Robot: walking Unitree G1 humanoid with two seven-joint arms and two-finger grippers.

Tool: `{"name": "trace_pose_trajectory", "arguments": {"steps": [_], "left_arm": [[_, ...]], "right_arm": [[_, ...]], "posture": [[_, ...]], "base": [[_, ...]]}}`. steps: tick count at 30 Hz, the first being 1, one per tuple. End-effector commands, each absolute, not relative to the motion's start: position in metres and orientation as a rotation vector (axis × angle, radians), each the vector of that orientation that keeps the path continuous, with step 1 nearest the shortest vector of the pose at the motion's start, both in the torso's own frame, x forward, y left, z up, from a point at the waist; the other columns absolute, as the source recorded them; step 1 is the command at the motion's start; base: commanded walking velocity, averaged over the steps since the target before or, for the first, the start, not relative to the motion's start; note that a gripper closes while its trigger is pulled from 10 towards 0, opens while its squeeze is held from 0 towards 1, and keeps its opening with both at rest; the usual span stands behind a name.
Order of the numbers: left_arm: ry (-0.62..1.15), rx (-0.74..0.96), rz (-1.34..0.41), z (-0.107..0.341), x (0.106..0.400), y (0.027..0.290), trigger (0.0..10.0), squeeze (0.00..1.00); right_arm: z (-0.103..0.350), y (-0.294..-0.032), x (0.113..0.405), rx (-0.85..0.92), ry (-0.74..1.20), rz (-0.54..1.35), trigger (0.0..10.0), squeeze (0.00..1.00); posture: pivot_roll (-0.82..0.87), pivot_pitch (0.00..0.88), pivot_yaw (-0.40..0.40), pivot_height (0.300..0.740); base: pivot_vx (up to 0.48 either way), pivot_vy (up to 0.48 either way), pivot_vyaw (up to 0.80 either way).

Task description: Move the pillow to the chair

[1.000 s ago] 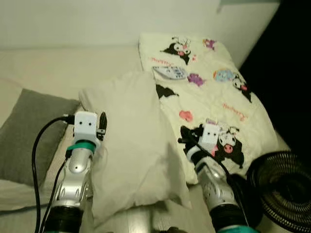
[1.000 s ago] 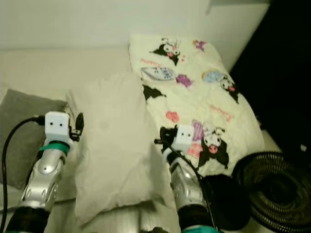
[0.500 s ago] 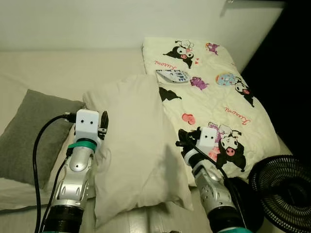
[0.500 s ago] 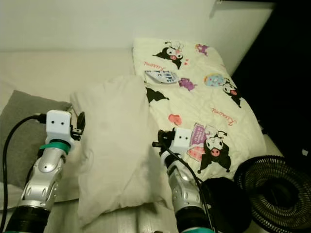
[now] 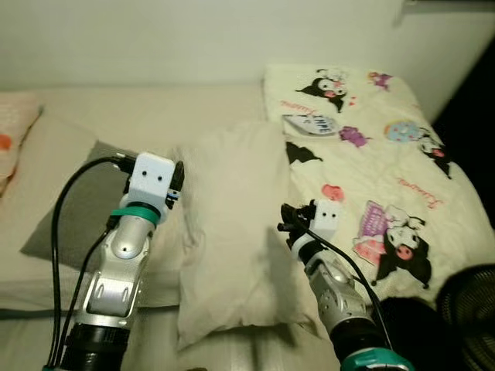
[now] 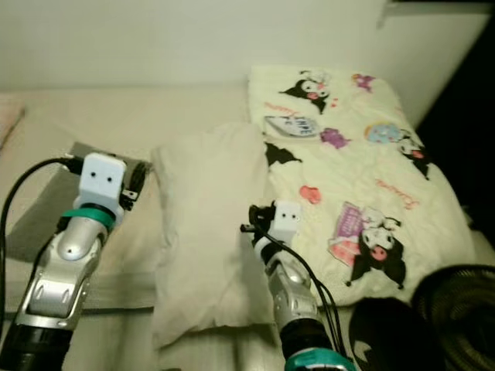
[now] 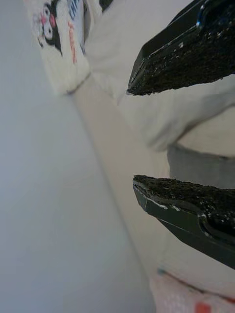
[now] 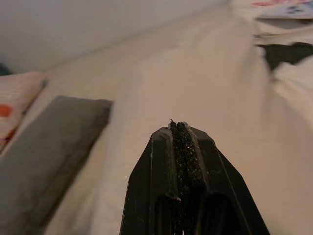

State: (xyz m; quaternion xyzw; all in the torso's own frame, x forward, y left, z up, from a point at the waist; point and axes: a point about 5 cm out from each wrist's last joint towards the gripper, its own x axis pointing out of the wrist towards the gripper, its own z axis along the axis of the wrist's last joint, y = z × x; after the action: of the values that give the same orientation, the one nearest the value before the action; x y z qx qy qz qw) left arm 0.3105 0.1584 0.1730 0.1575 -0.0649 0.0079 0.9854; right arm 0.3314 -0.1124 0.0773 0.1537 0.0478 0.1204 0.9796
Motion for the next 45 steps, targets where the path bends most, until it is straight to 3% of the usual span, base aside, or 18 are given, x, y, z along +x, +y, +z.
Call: {"name": "trace_pose_trajectory", "arguments": {"steps": [1,8,15,22,45], "left_arm": [[-0.092,0.308,0.023,0.164,0.308,0.161,10.0,0.00],[0.012,0.182,0.107,0.113,0.308,0.177,10.0,0.00],[0.139,0.059,0.091,0.079,0.303,0.183,10.0,0.00],[0.151,0.114,0.134,0.069,0.297,0.188,10.0,0.00],[0.023,0.131,0.103,0.092,0.311,0.174,10.0,0.00]], "right_arm": [[0.073,-0.109,0.329,0.304,0.112,0.245,10.0,0.00],[0.063,-0.116,0.326,0.317,0.137,0.129,10.0,0.00],[0.066,-0.156,0.318,0.255,0.058,-0.128,10.0,0.00],[0.070,-0.170,0.317,0.165,0.031,-0.122,10.0,0.00],[0.069,-0.160,0.322,0.155,0.062,-0.066,10.0,0.00]], "posture": [[0.20,0.030,0.099,0.740],[0.10,0.045,0.065,0.740],[0.04,0.049,0.057,0.740],[0.03,0.045,0.059,0.740],[0.03,0.029,0.030,0.740]], "base": [[0.000,0.000,0.00],[0.000,0.000,0.00],[0.000,0.000,0.00],[0.000,0.000,0.00],[0.000,0.000,0.00]]}}
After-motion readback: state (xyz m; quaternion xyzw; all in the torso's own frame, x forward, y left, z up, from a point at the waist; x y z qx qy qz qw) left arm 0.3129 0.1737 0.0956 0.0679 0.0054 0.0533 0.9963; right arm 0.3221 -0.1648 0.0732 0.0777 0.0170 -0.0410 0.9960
